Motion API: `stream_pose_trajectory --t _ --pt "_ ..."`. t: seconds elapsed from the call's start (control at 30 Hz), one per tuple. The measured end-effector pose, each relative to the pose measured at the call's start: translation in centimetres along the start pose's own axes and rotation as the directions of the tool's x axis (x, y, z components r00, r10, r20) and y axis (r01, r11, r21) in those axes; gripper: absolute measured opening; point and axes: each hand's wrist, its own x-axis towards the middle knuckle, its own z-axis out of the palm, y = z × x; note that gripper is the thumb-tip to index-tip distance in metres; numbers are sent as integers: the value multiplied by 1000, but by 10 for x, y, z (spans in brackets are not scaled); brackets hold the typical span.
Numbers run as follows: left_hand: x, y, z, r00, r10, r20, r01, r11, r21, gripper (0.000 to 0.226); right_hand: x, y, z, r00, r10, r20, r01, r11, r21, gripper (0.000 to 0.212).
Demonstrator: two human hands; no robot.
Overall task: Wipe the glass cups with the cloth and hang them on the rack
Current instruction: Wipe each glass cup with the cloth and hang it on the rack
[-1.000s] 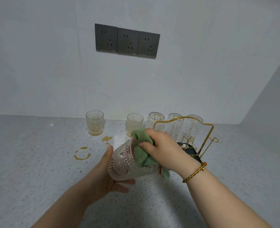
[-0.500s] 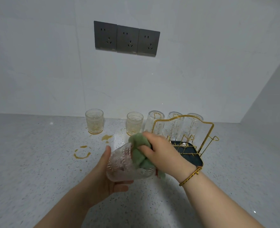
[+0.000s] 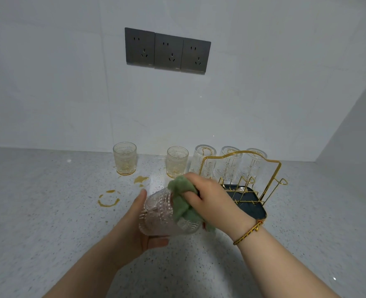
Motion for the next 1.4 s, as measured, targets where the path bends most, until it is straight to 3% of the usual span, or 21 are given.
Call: stream_pose_trajectory --t 0.1,0.17,0.23,0.3,0.33,0.43,0.53,0.6,0.7,0.77,0.83,0.9,0.97,1.03,1.1,1.2,1.3,1.37,1.4 --pt "-4 -1 3 1000 -5 -29 5 1000 -11 51 -2 0 2 1000 -3 -24 3 1000 0 23" --pt "-5 -3 6 993 115 -19 -116 992 -51 48 -2 0 5 993 96 -63 -90 991 101 18" --pt "-4 -3 3 963 267 24 -264 961 -84 74 0 1 8 966 255 -36 -236 932 274 12" --pt "-5 -1 3 952 306 25 -303 949 -85 108 1 3 9 926 374 42 -354 825 440 14" --pt "-5 0 2 953 301 37 -297 951 -87 110 1 4 9 922 383 52 -361 807 467 17" --pt "-11 4 5 978 198 72 -196 980 -35 67 -4 -1 4 970 242 -10 -221 901 374 11" --pt "-11 2 4 994 1 113 -3 1000 16 63 -5 -5 -3 999 16 -37 -12 995 100 19" --pt "-14 2 8 993 -34 110 34 999 2 59 -4 -5 -6 999 -29 -18 30 999 42 22" --pt "-10 -2 8 987 115 107 -112 993 -33 60 -3 2 2 991 121 -64 -110 980 165 13" --pt "-5 0 5 965 236 111 -236 972 -17 92 -2 9 10 945 324 -41 -286 883 372 13" --pt "-4 3 5 957 275 89 -273 962 -25 111 -1 14 15 902 432 -10 -380 804 457 18" --pt "-6 6 7 966 243 89 -239 970 -49 99 -3 11 12 923 385 -18 -337 828 448 10" --pt "-9 7 10 988 118 94 -119 993 0 67 -6 5 6 972 229 -50 -201 923 328 10" --pt "-7 1 6 997 -17 80 12 998 61 66 -6 4 2 997 70 -42 -67 994 86 18" --pt "-9 -2 8 998 -38 45 35 997 70 63 -6 3 2 999 25 -30 -24 1000 6 20" --pt "-6 -3 8 986 159 43 -159 987 -2 61 -6 8 9 976 198 -88 -179 965 192 11" --pt "-6 2 6 956 291 48 -290 957 -32 103 -4 14 16 913 406 -36 -351 830 433 18" --pt "-6 4 6 957 285 51 -282 958 -48 102 -5 13 15 918 396 -32 -341 825 450 17" --pt "-7 4 7 963 260 73 -256 965 -56 91 -5 11 13 935 351 -41 -298 845 444 17"
